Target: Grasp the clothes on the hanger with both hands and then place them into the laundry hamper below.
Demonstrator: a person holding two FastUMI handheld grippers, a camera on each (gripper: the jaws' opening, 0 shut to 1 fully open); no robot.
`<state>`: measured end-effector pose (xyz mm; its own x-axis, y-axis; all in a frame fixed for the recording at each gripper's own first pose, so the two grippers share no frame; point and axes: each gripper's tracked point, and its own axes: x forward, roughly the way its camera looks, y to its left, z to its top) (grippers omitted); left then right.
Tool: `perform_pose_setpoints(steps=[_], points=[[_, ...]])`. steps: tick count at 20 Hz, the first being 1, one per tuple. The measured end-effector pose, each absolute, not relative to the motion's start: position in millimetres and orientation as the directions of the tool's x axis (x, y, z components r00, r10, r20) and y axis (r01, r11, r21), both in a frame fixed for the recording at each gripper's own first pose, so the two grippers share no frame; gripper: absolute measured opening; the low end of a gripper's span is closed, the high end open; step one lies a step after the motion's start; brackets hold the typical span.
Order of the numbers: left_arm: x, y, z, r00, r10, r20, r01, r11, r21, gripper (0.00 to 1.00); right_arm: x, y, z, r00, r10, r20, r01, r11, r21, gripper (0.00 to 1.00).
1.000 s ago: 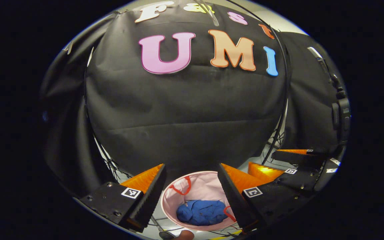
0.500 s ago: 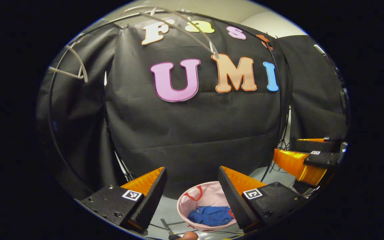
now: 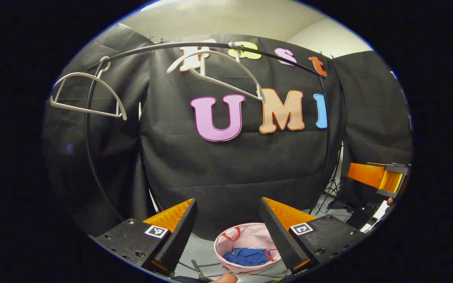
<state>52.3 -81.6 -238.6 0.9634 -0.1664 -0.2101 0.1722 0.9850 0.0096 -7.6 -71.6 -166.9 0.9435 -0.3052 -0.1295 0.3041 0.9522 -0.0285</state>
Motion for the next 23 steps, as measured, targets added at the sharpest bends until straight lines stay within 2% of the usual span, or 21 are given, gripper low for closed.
perform_pose_setpoints(steps=[1, 2, 3, 4, 6, 7, 8, 9, 14, 16, 21, 22, 23], points=[[56, -78, -230, 0.967, -0.154, -0.201, 0.158, 0.987, 0.006, 0.97, -8, -71, -159, 0.946, -0.301, -0.120, 0.300, 0.954, -0.027, 0.95], [58, -76, -220, 0.971, -0.145, -0.191, 0.149, 0.989, 0.004, 1.00, -13, -72, -152, 0.948, -0.300, -0.111, 0.298, 0.954, -0.032, 0.94], [59, -73, -209, 0.975, -0.136, -0.177, 0.137, 0.991, -0.006, 1.00, -16, -73, -145, 0.949, -0.298, -0.100, 0.294, 0.955, -0.049, 0.99], [60, -69, -199, 0.979, -0.125, -0.162, 0.122, 0.992, -0.024, 0.97, -17, -73, -137, 0.950, -0.299, -0.083, 0.295, 0.954, -0.060, 0.96], [62, -63, -183, 0.984, -0.106, -0.143, 0.098, 0.993, -0.058, 1.00, -16, -61, -126, 0.966, -0.251, -0.059, 0.248, 0.967, -0.051, 1.00], [62, -64, -176, 0.984, -0.110, -0.141, 0.103, 0.993, -0.053, 1.00, -15, -52, -121, 0.974, -0.220, -0.060, 0.218, 0.975, -0.040, 1.00], [63, -62, -168, 0.986, -0.105, -0.129, 0.100, 0.994, -0.040, 0.97, -15, -49, -117, 0.978, -0.201, -0.058, 0.199, 0.979, -0.041, 0.94], [64, -59, -158, 0.989, -0.094, -0.116, 0.092, 0.995, -0.024, 0.96, -17, -50, -109, 0.979, -0.200, -0.047, 0.197, 0.979, -0.055, 0.99], [50, -63, -122, 0.995, -0.087, -0.053, 0.089, 0.995, 0.038, 0.94, -23, -32, -64, 0.985, -0.160, 0.057, 0.167, 0.973, -0.158, 0.99], [42, -65, -111, 0.995, -0.091, -0.031, 0.092, 0.995, 0.026, 0.97, -27, -24, -53, 0.987, -0.136, 0.085, 0.149, 0.974, -0.168, 1.00], [18, -62, -77, 0.994, -0.092, 0.050, 0.093, 0.996, -0.017, 0.95, -35, -13, -48, 0.990, -0.106, 0.095, 0.120, 0.981, -0.154, 0.93], [14, -59, -70, 0.994, -0.081, 0.075, 0.083, 0.996, -0.029, 0.96, -36, -11, -50, 0.991, -0.099, 0.086, 0.111, 0.982, -0.153, 1.00], [12, -58, -65, 0.993, -0.070, 0.097, 0.074, 0.997, -0.037, 0.96, -39, -9, -52, 0.993, -0.092, 0.079, 0.104, 0.982, -0.155, 0.93]])
